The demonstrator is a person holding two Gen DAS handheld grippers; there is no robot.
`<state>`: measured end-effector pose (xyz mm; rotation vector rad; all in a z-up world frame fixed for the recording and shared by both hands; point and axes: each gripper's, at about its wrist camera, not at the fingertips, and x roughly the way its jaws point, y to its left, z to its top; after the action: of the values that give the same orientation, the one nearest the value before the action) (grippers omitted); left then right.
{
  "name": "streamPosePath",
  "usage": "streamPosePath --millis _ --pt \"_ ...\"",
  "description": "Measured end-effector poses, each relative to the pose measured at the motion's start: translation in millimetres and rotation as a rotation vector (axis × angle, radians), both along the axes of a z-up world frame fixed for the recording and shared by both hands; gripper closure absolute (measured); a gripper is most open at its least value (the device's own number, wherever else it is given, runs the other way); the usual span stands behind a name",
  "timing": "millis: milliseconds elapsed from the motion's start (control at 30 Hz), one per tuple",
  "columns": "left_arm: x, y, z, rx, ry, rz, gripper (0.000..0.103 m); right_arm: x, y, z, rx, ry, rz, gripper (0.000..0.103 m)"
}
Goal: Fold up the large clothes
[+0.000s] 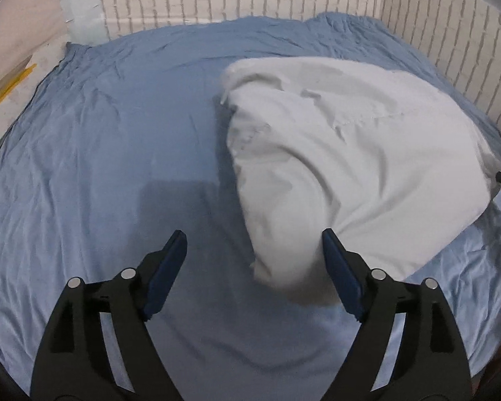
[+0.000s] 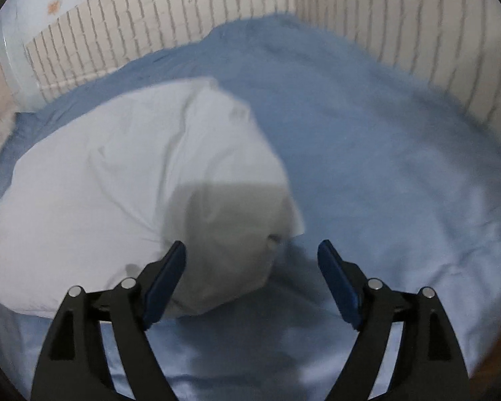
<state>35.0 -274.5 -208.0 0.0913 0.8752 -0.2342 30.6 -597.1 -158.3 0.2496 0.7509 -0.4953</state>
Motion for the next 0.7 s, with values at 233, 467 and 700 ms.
streamPosePath --millis 233,467,700 --pt "-50.9 21.8 65.1 0.076 -0.199 0.05 0.003 -35.3 75.5 69.2 -0.018 -0.21 0.0 0.002" --pt "-92.9 41.7 101.9 -0.002 -0.22 0.059 0.003 -29.8 181.5 64.4 0.07 -0.221 0.113 0.002" --pt "-120.9 67.3 119.6 -0.003 -0.251 0.141 0.003 -24.6 255.9 78.2 0.003 -0.159 0.186 0.002"
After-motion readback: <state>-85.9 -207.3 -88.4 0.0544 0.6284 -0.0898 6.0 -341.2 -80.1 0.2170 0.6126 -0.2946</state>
